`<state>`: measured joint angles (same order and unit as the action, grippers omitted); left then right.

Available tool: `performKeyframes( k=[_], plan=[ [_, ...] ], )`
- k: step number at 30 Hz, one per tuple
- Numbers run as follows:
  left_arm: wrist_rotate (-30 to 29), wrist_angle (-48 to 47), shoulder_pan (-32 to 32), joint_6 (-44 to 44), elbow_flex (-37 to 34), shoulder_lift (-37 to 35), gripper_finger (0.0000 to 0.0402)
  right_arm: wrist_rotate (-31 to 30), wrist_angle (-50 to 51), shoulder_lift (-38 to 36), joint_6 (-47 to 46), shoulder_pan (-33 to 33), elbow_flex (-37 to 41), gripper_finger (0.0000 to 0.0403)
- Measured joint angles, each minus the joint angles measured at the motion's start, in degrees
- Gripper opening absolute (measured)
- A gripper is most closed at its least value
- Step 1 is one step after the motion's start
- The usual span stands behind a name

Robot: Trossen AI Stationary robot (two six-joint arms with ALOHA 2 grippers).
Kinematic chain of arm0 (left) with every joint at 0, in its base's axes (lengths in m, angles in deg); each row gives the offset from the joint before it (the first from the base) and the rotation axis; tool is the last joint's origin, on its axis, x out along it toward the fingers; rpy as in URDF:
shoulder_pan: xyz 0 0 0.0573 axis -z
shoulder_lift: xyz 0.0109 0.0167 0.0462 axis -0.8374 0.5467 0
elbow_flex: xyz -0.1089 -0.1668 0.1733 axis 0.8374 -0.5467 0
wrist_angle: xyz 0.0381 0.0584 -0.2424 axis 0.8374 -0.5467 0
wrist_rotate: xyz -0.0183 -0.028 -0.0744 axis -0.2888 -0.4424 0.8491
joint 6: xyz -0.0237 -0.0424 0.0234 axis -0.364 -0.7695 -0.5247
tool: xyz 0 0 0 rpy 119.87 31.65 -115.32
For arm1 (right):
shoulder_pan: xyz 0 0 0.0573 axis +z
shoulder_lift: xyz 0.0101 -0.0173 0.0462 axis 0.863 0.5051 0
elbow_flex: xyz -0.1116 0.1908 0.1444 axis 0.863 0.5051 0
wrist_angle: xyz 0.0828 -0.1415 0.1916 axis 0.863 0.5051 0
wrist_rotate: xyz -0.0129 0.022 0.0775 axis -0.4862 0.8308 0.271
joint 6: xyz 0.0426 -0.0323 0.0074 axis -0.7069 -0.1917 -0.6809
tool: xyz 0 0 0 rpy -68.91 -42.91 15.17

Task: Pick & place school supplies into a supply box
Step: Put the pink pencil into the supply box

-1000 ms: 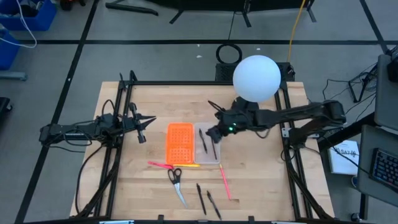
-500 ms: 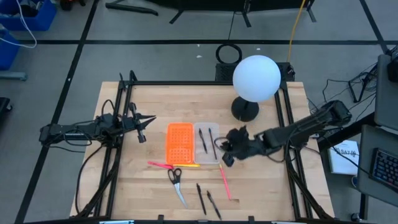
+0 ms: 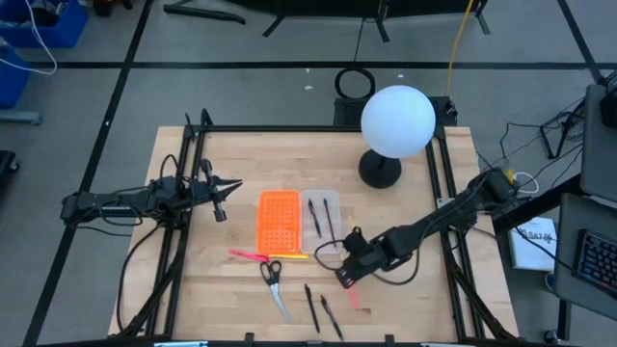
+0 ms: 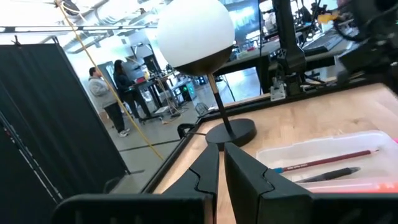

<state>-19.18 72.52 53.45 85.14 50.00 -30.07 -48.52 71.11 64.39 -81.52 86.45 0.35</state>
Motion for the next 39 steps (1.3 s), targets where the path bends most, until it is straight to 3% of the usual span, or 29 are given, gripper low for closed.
performKeyframes(
  k=[4,10,20,32,39],
  plan=[
    [-0.01,0.12,-0.01,0.20,0.00,0.00,0.0035,1.60,15.46,5.61,-0.22,0.00,-12.47,0.0000],
    [-0.01,0.05,-0.01,0.93,0.00,0.00,0.0035,-4.04,34.37,12.34,-4.85,-1.18,-24.79,0.0000],
    [0.06,0.03,-0.01,0.85,0.00,0.00,0.0035,-3.83,27.69,16.89,3.24,-4.94,-22.11,0.0008],
    [0.04,-0.23,0.00,0.68,0.00,0.00,0.0035,-2.43,22.74,16.83,2.64,-5.83,-17.07,0.0154],
    [0.02,-0.47,-0.01,-0.50,0.00,0.00,0.0035,-2.48,15.19,16.81,2.52,-6.61,-12.94,0.0188]
  ],
)
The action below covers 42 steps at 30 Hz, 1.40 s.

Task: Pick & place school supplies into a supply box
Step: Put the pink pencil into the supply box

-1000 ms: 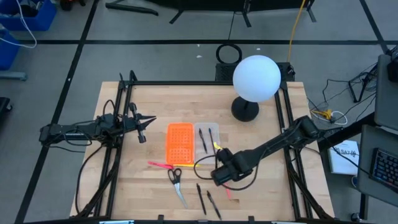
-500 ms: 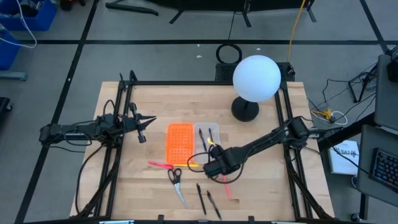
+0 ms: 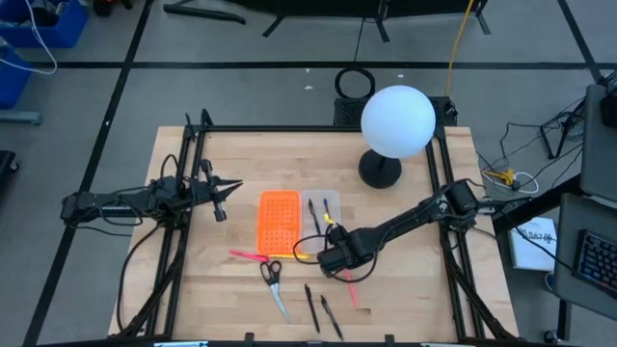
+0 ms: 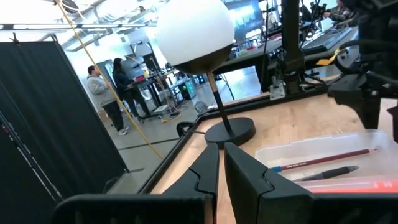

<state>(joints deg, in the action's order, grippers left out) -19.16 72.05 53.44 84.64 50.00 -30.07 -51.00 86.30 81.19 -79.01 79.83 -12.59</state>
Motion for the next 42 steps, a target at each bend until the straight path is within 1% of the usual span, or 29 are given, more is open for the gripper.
performKeyframes(
  k=[5,11,14,22,25,31,34,39,42],
  plan=[
    [0.00,-0.14,0.02,0.00,0.00,0.00,0.0035,-0.02,-3.66,-0.32,1.92,-0.61,3.99,0.0184],
    [-0.01,-0.27,0.00,0.14,0.00,0.00,0.0035,-0.04,-7.70,-0.46,5.15,-0.65,7.81,0.0160],
    [-0.02,-0.27,0.00,0.15,0.00,0.00,0.0035,0.18,-7.43,-0.37,5.19,-0.59,8.45,0.0136],
    [-0.02,-0.35,0.00,0.06,0.00,0.00,0.0035,1.15,-7.24,-0.37,4.36,-0.35,8.96,0.0044],
    [-0.02,-0.35,0.00,-0.02,0.00,0.00,0.0035,1.30,-6.89,-0.35,4.69,-0.36,8.96,0.0019],
    [-0.02,-0.35,0.01,0.00,0.00,0.00,0.0035,3.52,-6.86,-1.68,4.62,-0.78,9.00,0.0019],
    [-0.02,-0.34,0.02,0.00,0.00,0.00,0.0035,4.78,-7.46,-3.94,4.52,-1.25,9.12,0.0023],
    [-0.02,-0.35,0.00,0.00,0.00,0.00,0.0035,7.60,-6.44,-9.28,4.49,-0.94,9.36,0.0019],
    [-0.04,-0.33,0.00,0.00,0.00,0.00,0.0035,8.78,-5.61,-11.92,3.03,-0.96,9.13,0.0019]
  ],
)
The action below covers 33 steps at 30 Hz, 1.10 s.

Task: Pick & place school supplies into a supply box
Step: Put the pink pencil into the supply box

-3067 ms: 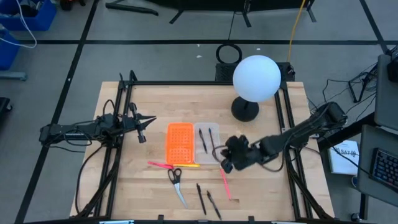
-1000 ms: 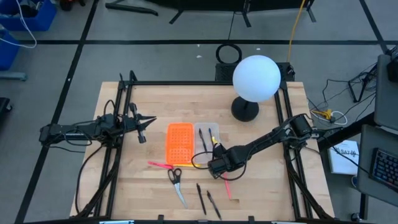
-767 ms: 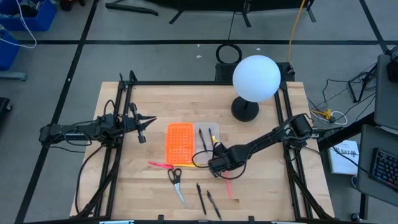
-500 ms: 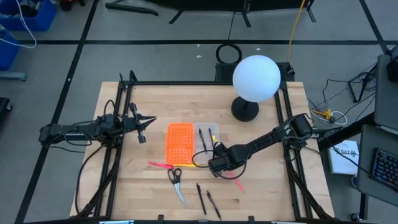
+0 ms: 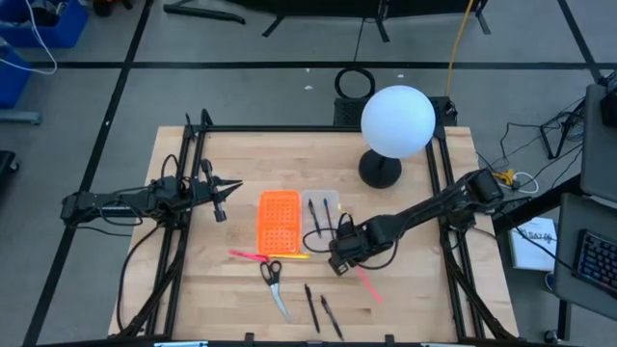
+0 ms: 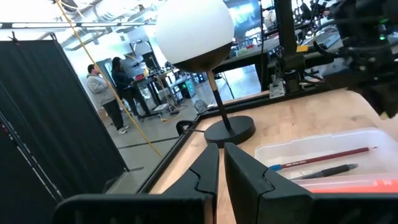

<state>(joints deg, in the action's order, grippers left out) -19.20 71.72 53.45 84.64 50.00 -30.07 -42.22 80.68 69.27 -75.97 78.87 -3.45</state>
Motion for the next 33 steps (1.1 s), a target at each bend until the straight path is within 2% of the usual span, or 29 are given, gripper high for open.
performKeyframes(
  k=[6,12,18,25,33],
  plan=[
    [0.02,-0.02,0.01,0.00,0.00,0.00,0.0035,-0.62,0.60,-4.66,-1.95,1.27,0.02,0.0019],
    [0.04,-0.02,0.02,0.00,0.00,0.02,0.0035,-9.57,-5.39,-10.32,1.49,-0.71,-0.08,0.0019],
    [0.02,-0.07,0.00,0.00,0.00,0.00,0.0035,-16.28,-9.94,-13.45,8.53,-6.52,-0.07,0.0019],
    [0.02,-0.22,0.00,0.19,0.00,0.01,0.0035,-15.78,-13.53,-11.01,16.83,-16.43,-0.07,0.0019],
    [-0.97,-0.32,-0.05,0.48,0.00,0.00,0.0035,-6.10,-24.21,-4.16,23.40,-24.14,-0.07,0.0019]
  ],
)
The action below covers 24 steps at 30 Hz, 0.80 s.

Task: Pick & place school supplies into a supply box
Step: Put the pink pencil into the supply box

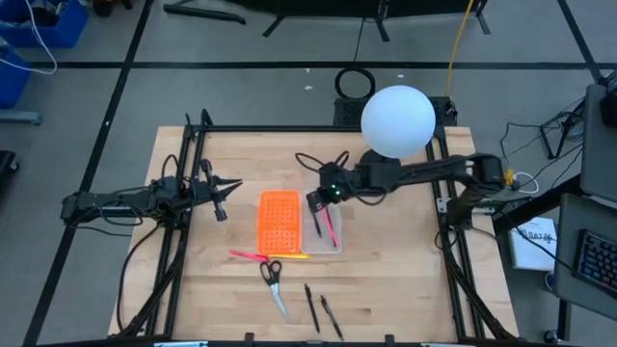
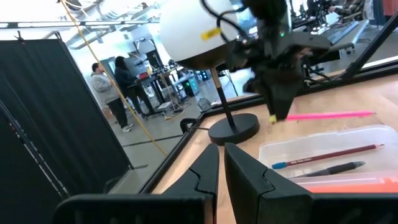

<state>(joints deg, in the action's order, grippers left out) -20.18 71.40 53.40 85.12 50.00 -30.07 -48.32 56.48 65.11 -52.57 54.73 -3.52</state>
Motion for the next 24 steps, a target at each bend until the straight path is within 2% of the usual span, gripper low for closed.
performKeyframes(
  k=[6,19,24],
  plan=[
    [-0.04,0.01,0.00,0.00,0.00,0.00,0.0035,5.02,-6.69,5.92,1.46,-2.93,0.00,0.0020],
    [-0.04,0.34,0.00,1.22,0.00,0.00,0.0035,6.49,-6.43,11.21,3.15,-5.27,0.00,0.0020],
    [-0.04,0.43,0.00,1.20,0.00,0.00,0.0035,4.89,-4.75,11.22,3.59,-5.26,0.00,0.0020]
  ],
)
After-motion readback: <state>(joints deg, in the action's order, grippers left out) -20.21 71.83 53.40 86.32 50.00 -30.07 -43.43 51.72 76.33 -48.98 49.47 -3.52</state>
